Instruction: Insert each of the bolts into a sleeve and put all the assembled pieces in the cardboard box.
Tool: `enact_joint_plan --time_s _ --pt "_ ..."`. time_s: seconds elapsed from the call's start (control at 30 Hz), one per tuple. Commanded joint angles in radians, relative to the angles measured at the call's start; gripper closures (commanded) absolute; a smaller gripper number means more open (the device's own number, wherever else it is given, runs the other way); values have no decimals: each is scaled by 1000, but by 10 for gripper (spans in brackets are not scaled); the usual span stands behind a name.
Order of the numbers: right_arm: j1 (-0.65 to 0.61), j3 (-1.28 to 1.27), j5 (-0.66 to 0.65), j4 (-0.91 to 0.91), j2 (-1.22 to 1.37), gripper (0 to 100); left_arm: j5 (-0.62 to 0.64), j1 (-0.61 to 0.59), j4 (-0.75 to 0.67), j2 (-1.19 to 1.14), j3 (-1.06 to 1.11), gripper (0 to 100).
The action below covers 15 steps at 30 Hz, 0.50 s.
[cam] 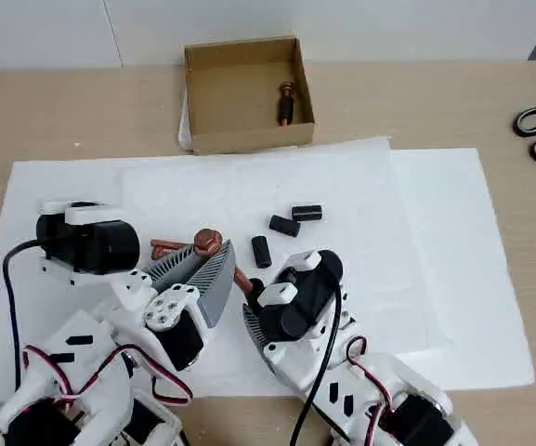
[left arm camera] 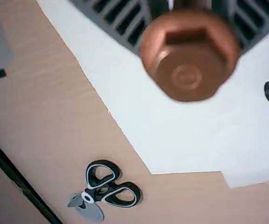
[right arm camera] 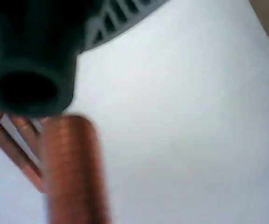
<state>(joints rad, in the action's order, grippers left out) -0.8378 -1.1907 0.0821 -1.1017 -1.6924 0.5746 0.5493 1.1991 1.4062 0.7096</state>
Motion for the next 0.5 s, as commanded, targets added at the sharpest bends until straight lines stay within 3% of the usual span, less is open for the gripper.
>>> enact_joint_plan --time_s 0.0,0.47 --pt "7 9 -11 30 -8 994 -6 6 0 5 -24 994" --pt "-38 44 -81 22 -8 994 -8 71 18 5 35 994"
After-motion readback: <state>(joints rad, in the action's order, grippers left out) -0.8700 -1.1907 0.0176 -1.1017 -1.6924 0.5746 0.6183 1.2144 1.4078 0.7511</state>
